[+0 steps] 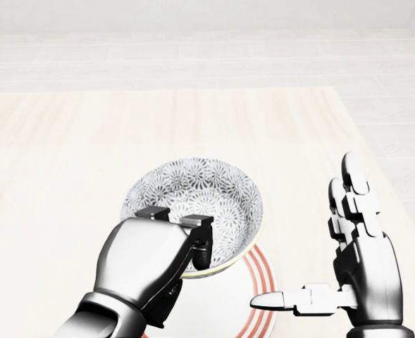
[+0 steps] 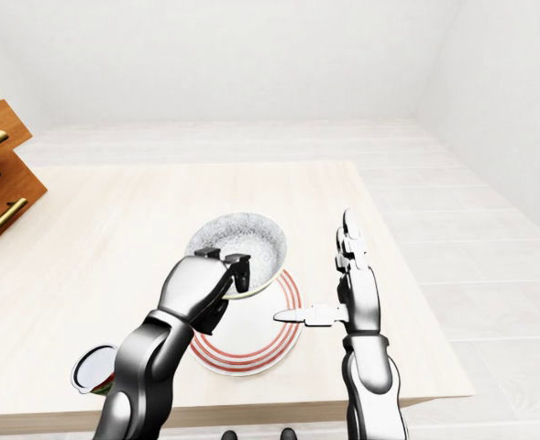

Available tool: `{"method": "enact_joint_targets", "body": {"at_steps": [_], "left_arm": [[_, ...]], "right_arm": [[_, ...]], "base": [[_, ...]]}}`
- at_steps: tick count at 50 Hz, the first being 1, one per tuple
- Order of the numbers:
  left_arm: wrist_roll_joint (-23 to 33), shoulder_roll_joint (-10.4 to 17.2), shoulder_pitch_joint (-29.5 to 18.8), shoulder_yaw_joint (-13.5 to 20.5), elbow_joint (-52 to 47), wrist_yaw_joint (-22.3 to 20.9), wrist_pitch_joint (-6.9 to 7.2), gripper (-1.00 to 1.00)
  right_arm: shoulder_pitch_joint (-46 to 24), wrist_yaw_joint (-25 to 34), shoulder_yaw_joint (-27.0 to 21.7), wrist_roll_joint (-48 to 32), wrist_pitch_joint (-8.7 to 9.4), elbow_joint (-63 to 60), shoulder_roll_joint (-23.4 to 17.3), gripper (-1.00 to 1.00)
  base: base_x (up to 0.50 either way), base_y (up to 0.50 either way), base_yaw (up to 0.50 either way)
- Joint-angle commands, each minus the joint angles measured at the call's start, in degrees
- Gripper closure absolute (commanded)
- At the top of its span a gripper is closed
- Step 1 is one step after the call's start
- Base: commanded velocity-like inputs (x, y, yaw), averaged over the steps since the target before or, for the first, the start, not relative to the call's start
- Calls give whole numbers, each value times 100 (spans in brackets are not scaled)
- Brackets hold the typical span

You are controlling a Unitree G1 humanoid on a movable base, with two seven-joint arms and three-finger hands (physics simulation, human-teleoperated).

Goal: Put the bowl on the plate.

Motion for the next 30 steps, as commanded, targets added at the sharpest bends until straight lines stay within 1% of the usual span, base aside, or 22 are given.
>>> {"method": "enact_joint_targets", "body": {"at_steps": [1, 7, 8, 17, 25, 30], "left_arm": [[9, -14, 12, -142, 93, 249, 0, 100], [20, -9, 30, -194, 175, 302, 0, 100], [-16, -44, 53, -213, 182, 302, 0, 100], [14, 9, 144, -285, 120, 330, 0, 100], [15, 64, 338, -404, 167, 498, 0, 100], [18, 127, 354, -421, 249, 595, 0, 100]], "right_arm": [[-24, 12, -21, -1, 0, -9, -11, -100], [-39, 25, -31, 6, 0, 32, -10, -100], [-33, 27, -39, 10, 0, 45, -9, -100], [31, 35, -38, 13, 0, 114, 8, -100], [36, 23, -14, 18, 0, 145, 19, -100], [73, 20, -6, 21, 0, 153, 16, -100]], "base": [[0, 0, 0], [0, 0, 0], [0, 0, 0], [0, 0, 0], [0, 0, 0], [0, 0, 0]]}}
